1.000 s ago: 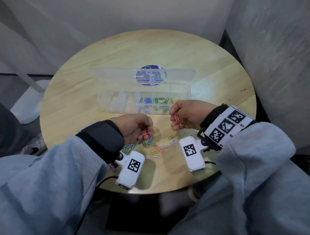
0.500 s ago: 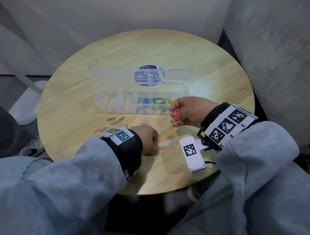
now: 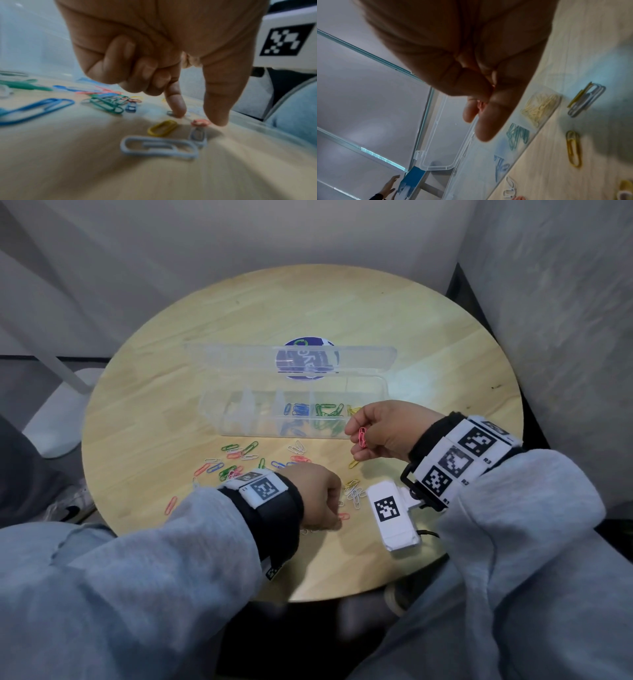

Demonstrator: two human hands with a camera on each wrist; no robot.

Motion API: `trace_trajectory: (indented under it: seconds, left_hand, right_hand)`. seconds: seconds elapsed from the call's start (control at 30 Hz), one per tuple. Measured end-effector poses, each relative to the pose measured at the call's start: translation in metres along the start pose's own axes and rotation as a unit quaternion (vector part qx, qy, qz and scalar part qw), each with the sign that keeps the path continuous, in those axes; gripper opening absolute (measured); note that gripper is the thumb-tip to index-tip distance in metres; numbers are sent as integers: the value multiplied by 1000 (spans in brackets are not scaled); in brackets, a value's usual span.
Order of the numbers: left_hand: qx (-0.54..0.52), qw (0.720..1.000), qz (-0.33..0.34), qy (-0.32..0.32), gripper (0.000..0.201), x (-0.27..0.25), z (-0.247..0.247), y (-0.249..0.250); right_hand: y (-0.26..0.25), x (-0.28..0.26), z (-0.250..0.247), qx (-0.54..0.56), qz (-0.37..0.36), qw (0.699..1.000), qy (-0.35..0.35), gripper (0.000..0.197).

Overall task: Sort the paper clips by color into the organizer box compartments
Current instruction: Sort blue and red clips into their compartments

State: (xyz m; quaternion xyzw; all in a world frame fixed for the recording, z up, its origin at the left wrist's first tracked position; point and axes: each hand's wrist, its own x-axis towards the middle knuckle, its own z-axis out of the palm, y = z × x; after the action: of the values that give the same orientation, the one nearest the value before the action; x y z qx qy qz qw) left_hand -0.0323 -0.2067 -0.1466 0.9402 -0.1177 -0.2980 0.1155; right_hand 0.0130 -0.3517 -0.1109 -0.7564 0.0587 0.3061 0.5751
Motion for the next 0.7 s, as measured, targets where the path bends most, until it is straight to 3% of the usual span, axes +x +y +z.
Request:
trace_trajectory:
  seconds: [0.23,0.4,0.53,0.7]
  left_hand:
    - [46,999,23,-8,13,5,0,12]
    - [6,999,23,-22,12,7,0,3]
    - [-112,993,-7,26,19,2,-27,-31]
    - [-226,962,-68,137,24,-7,-77,-83]
  right_hand:
    - [1,1,-3,5,5,1000,0,31]
    - [2,-1,-5,20,11,1000,3,33]
    - [-1,1,-4,41,21,999,6,37]
    - [-24,14,21,65,14,998,-21,39]
